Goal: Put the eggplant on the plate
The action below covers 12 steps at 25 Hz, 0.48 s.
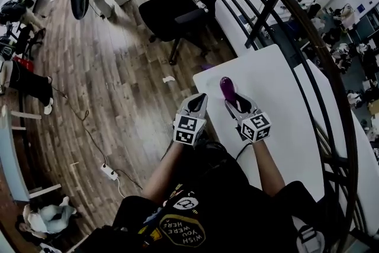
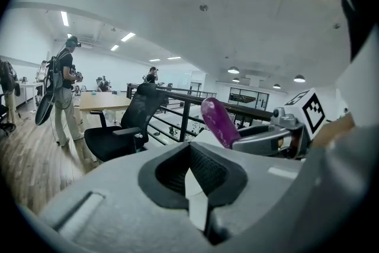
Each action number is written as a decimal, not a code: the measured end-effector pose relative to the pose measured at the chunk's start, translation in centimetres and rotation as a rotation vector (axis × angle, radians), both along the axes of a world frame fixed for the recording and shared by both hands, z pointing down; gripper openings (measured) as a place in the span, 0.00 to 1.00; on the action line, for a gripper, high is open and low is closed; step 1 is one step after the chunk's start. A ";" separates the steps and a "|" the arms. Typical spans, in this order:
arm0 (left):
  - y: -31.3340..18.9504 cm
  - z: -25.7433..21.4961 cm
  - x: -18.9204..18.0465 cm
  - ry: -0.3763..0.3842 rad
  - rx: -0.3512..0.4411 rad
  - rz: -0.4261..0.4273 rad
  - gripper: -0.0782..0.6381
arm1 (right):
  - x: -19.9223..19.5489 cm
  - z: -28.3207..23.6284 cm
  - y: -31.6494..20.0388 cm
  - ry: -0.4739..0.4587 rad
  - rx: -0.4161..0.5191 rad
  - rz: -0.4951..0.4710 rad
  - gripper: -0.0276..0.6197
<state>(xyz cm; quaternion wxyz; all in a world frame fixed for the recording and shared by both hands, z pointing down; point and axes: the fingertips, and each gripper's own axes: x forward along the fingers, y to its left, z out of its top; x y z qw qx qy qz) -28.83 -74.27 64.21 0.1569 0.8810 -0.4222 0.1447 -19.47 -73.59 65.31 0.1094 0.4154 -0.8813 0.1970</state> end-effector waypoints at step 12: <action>-4.9 7.1 0.4 -0.052 -0.117 0.080 0.12 | 0.6 13.4 -6.6 0.428 -0.153 -0.156 0.32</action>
